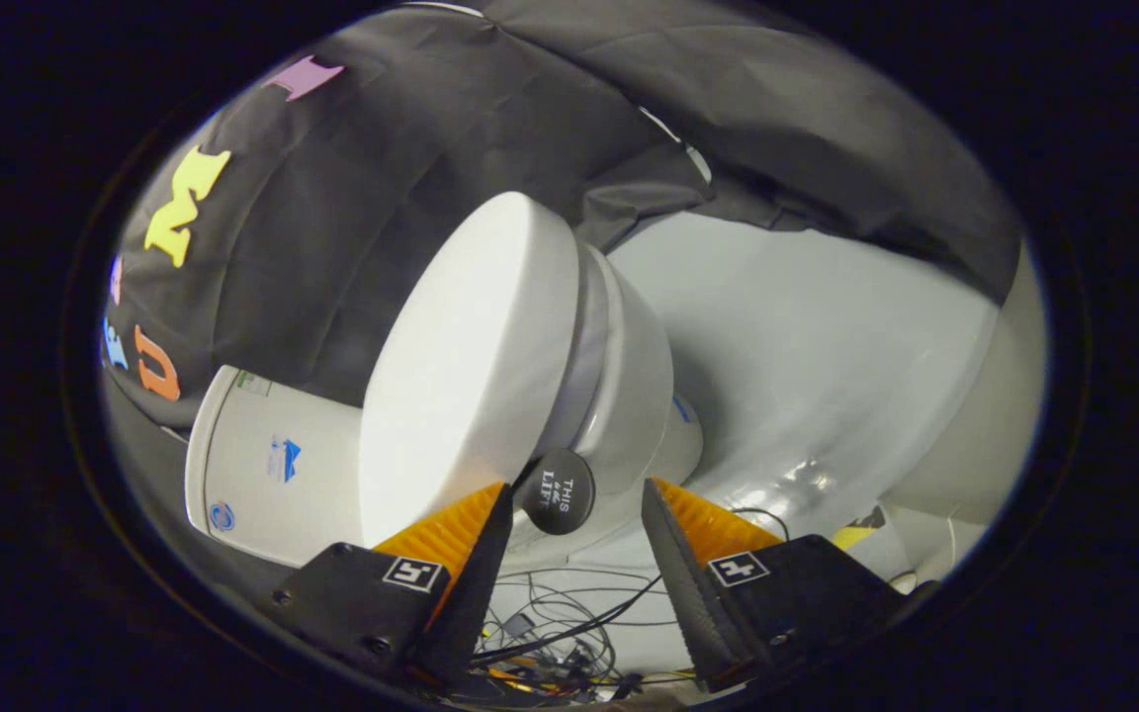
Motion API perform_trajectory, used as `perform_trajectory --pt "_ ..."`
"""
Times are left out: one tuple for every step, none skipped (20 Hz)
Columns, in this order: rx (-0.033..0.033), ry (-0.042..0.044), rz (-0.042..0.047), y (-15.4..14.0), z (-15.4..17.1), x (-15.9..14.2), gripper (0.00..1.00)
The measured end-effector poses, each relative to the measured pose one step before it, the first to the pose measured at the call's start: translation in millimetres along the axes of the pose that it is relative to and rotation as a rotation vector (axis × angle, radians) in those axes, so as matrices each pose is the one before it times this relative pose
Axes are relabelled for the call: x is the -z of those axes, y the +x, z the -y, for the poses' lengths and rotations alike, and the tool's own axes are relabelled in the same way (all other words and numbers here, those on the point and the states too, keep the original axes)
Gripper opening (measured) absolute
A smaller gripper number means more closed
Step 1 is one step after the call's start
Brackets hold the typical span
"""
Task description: Open the toilet lid.
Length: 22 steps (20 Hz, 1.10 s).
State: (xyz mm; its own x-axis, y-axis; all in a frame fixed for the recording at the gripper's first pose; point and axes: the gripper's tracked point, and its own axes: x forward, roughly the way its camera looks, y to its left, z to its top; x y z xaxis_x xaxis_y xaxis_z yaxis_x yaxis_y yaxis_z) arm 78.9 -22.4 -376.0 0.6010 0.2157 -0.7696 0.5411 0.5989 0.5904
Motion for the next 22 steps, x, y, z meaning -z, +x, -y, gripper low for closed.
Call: perform_trajectory --pt "-0.01228 0.02280 0.00051 0.40 1.12 -1.50 0.80" --pt "-0.02120 0.02725 -0.00965 1.41 0.44 -1.80 0.78" --pt "-0.02154 0.02692 -0.00137 -0.90 -0.22 -0.64 0.73" --pt "-0.01454 0.02358 -0.00668 1.57 -0.11 1.90 0.67" --pt "-0.01531 0.01596 -0.00191 2.31 1.91 0.38 0.62" --pt "-0.02000 0.02350 -0.00285 1.15 -0.74 -0.54 0.59" --pt "-0.01675 0.02585 -0.00377 -0.21 -2.42 -0.60 0.52" --pt "-0.01933 0.02228 -0.00475 0.67 -1.78 -1.89 0.49" --pt "-0.00132 0.01779 -0.00078 -3.90 0.34 -2.09 0.40" --pt "-0.00109 0.01080 -0.00218 1.04 1.52 -0.98 0.36" --pt "-0.00519 0.01265 -0.00372 -1.10 0.82 -0.84 0.34" --pt "-0.00715 0.01469 -0.00334 -0.70 0.30 -1.81 0.33" --pt "-0.00967 0.01790 -0.00272 -0.28 -0.20 -1.21 0.31" --pt "-0.01019 0.01753 -0.00103 -1.27 -0.79 -1.36 0.29" --pt "-0.00847 0.01178 0.00289 -1.56 -2.47 -0.29 0.24" --pt "-0.00734 0.00905 0.00525 -0.98 -1.82 -2.21 0.22" --pt "-0.00580 0.00354 -0.00033 -1.02 -1.46 0.83 0.18" --pt "-0.00357 0.00652 0.00044 -1.32 -0.96 -0.35 0.16" --pt "-0.00114 0.00409 0.00266 -1.24 -2.40 -0.73 0.11" --pt "0.00488 -0.00689 -0.00055 -0.40 -0.26 0.42 0.10" --pt "0.00807 -0.00626 0.00082 -0.95 0.29 0.86 0.08" --pt "0.00788 -0.00615 0.00492 -1.15 -1.93 -0.33 0.08"
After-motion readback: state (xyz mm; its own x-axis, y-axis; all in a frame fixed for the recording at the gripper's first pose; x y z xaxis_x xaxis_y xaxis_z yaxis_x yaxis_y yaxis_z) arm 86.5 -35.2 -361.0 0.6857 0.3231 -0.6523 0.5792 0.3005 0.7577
